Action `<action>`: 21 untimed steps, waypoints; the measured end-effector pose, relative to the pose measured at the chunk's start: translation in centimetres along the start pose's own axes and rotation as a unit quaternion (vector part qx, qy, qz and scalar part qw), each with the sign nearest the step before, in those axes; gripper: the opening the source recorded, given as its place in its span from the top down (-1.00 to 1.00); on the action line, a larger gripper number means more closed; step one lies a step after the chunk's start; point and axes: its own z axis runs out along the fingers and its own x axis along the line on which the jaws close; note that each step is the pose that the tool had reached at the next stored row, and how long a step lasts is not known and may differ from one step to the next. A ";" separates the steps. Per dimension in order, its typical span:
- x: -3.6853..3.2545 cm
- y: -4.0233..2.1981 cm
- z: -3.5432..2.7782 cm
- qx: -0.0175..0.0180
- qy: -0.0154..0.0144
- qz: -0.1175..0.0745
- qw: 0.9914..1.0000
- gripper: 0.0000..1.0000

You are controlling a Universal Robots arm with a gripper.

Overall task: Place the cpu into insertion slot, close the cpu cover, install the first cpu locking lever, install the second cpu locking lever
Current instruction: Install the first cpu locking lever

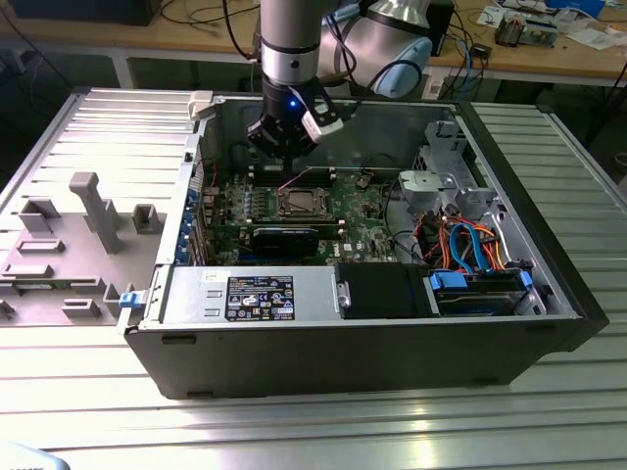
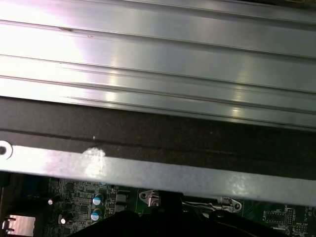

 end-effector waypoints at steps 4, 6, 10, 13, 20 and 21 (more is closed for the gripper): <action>-0.04 0.00 0.11 0.000 0.000 0.000 1.000 0.79; -0.06 0.00 0.17 0.000 0.000 0.000 1.000 0.79; -0.10 0.00 0.28 0.000 0.000 0.000 1.000 0.79; -0.12 0.00 0.36 0.000 0.000 0.000 1.000 0.79; -0.20 0.00 0.58 0.000 0.000 0.000 1.000 0.79; -0.22 0.01 0.61 0.000 0.000 0.000 1.000 0.79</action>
